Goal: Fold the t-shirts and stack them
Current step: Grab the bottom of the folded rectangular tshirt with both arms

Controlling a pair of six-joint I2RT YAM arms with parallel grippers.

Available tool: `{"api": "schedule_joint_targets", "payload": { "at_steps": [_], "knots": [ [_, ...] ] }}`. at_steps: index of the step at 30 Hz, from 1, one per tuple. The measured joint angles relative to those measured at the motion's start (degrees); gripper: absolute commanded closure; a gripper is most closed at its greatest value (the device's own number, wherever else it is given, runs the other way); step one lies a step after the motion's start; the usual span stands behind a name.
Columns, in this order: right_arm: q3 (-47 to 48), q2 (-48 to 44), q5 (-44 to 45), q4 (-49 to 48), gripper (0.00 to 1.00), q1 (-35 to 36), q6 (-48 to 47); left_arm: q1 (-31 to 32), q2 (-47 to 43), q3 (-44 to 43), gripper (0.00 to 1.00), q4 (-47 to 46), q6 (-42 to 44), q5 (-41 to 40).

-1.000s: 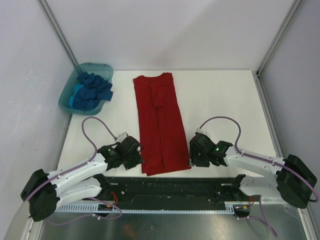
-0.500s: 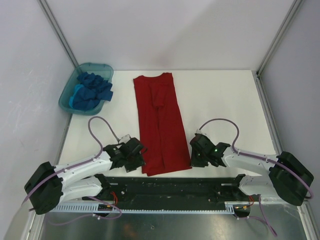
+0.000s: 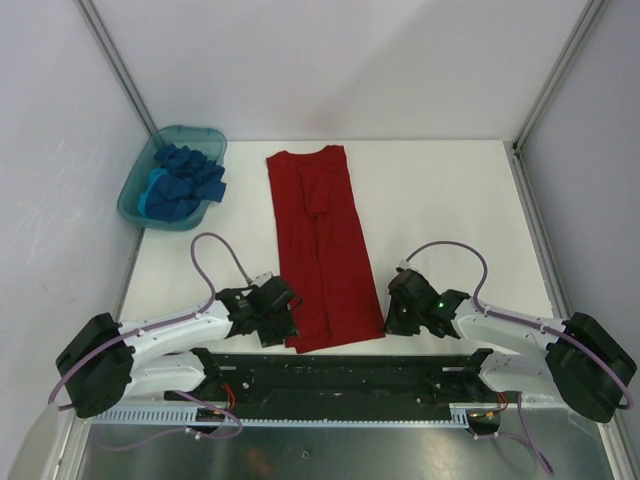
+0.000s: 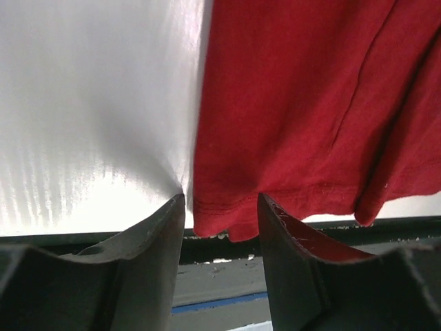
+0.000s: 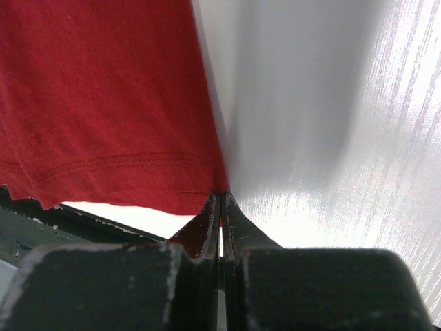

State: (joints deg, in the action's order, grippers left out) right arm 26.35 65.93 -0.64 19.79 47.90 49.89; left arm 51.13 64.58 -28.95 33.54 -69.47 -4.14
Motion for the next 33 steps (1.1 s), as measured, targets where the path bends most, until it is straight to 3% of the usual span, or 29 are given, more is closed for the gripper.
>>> {"api": "schedule_joint_targets", "payload": {
  "at_steps": [9, 13, 23, 33],
  "knots": [
    [-0.24, -0.33, -0.39, -0.02, 0.98, -0.11, 0.0, 3.37, 1.75, -0.15, 0.53, -0.92, -2.93, 2.56],
    [-0.26, -0.39, -0.52, 0.0, 0.97, -0.13, 0.0, 4.63, 3.82, -1.03, 0.61, -2.01, -4.24, 3.37],
    [-0.26, -4.85, -0.35, 2.38, 0.58, -0.17, -0.09, 5.14, 4.87, -1.05, 0.96, -2.56, -5.55, 3.15],
    [-0.26, -4.76, -0.2, 2.16, 0.55, -1.33, -0.42, 5.29, 4.87, -1.07, 1.0, -2.73, -5.57, 3.1]
  ]
}}
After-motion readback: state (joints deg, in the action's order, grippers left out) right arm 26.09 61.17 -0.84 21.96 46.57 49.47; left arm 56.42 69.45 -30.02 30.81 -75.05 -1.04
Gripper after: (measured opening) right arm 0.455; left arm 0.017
